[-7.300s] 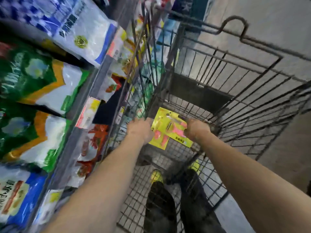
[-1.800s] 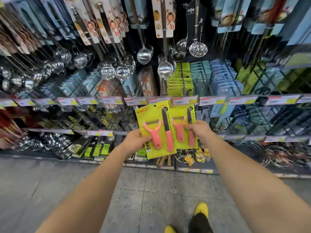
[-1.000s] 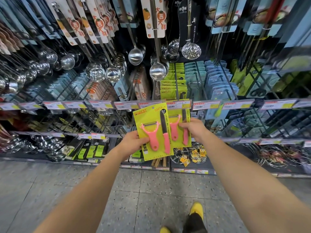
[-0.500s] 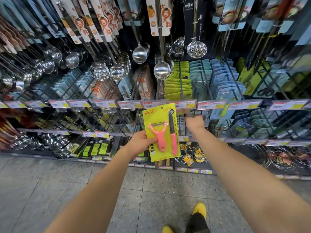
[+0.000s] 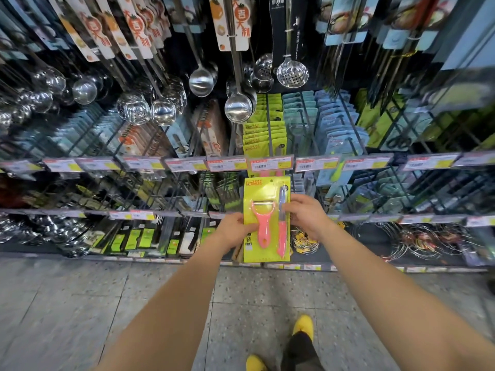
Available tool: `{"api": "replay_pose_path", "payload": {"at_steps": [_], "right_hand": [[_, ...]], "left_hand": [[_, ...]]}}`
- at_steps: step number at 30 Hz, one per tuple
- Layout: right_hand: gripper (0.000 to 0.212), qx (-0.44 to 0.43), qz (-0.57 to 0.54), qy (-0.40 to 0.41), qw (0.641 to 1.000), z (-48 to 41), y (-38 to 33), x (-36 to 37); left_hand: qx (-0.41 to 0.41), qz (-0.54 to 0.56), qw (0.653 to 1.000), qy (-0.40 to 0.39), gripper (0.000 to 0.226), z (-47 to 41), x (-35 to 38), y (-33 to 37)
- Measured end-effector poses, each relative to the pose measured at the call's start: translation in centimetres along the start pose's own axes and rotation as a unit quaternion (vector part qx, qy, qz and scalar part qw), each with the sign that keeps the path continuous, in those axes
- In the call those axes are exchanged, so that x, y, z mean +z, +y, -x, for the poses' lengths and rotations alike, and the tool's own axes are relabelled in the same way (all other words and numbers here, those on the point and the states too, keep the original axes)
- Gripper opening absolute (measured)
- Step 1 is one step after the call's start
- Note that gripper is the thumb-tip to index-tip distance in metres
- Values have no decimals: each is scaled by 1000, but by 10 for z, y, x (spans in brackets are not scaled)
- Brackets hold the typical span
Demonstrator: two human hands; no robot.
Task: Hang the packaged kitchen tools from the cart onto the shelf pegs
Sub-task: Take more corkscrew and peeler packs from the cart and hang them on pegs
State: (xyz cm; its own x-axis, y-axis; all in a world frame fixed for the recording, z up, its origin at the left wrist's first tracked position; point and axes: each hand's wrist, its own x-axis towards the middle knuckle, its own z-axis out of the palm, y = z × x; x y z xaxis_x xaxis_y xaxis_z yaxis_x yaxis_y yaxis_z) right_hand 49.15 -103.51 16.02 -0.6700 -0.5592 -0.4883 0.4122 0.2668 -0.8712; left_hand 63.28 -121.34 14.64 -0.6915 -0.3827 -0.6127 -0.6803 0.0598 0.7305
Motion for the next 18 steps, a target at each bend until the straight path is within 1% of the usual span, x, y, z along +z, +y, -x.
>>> {"api": "replay_pose_path", "payload": {"at_steps": [1,4,5,7,12,14,18], "right_hand": [[12,-14,0,8,1000,-1,-4,-1],[16,-49,-2,15,999,-2,-15,0],[17,-54,-5,18,998,-4,-16,-1],[18,-58,1,23,998,-7,-17,-3],[23,-48,10,43,998,-10,-23,2],[21,-44,12,44,998,-13,-25,2],[19,-54,6,43,998,-12,-26,0]], "left_hand": [[-1,6,1000,9,48,-4,3,3],[17,8,999,38,24,-8,7,14],[24,3,999,47,22,-8,7,18],[31,-9,998,57,24,-8,8,22],[25,-18,998,54,22,-16,8,21],[25,-19,998,50,21,-20,7,22],[35,-40,996,73,30,-25,8,26]]}}
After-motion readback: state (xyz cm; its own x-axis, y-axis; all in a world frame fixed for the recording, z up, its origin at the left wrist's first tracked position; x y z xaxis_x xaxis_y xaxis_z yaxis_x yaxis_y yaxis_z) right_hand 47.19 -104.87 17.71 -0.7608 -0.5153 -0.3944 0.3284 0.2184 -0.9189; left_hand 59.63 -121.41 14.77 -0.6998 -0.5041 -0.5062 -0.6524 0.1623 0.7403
